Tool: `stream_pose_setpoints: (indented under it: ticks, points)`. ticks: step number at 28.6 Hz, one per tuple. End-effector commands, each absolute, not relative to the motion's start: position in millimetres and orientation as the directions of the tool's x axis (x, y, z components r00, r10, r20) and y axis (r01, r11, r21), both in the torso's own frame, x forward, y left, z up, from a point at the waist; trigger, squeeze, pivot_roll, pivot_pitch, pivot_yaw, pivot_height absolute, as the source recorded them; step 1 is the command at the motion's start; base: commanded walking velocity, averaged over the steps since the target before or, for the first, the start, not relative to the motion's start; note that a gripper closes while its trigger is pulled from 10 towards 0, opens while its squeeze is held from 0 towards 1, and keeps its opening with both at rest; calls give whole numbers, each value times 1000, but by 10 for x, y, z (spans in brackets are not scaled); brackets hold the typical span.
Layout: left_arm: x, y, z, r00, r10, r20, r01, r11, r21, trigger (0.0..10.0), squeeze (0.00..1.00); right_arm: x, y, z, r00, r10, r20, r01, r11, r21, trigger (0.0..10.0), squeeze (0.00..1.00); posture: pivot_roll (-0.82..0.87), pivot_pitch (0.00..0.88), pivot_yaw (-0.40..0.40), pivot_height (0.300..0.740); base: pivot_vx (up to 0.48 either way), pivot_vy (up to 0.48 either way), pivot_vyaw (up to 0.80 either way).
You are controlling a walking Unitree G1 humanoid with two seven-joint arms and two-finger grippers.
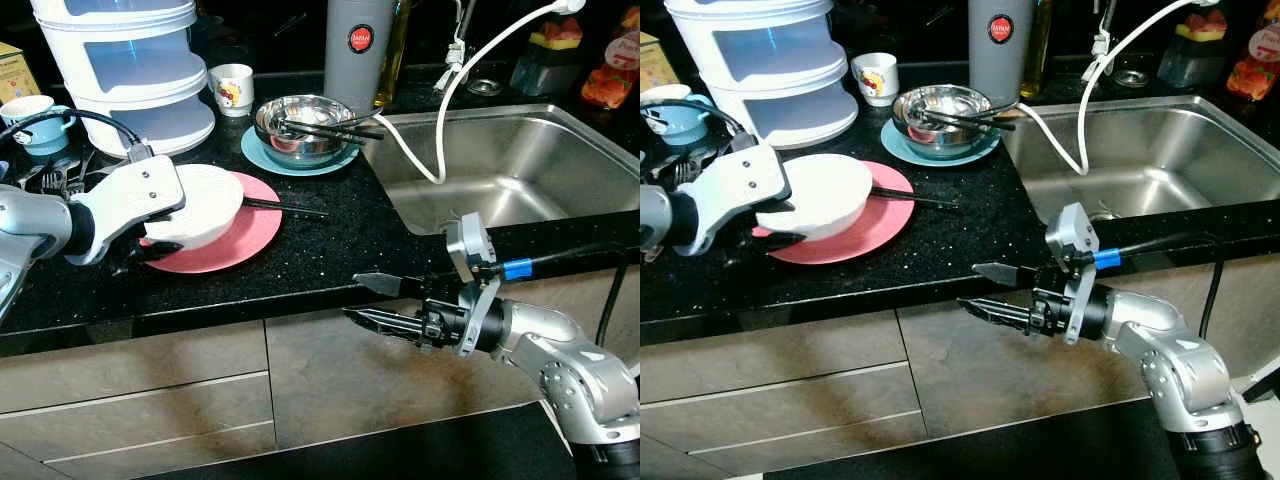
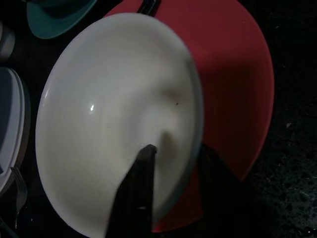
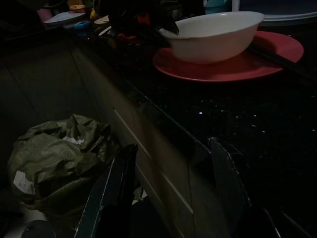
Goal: Kitchen organization
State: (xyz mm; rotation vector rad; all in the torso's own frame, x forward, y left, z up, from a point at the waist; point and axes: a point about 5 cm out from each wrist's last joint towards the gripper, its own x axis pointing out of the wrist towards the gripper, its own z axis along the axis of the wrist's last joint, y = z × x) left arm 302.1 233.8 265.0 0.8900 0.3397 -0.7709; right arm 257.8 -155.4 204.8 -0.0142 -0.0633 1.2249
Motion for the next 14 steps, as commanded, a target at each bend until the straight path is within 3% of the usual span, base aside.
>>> stream_pose_setpoints:
  ticks: [1, 14]
  points:
    - [3023, 2305, 2590, 672, -461, -580, 739, 374, 560, 0, 0, 2552, -1532, 2052, 324, 946, 34, -945, 325, -48, 10000, 0, 39, 0, 15, 740, 0, 0, 0]
    - [3039, 2322, 2600, 692, -446, -567, 721, 386, 576, 0, 0, 2579, -1520, 2052, 324, 945, 43, -944, 326, -48, 10000, 0, 42, 0, 14, 740, 0, 0, 0]
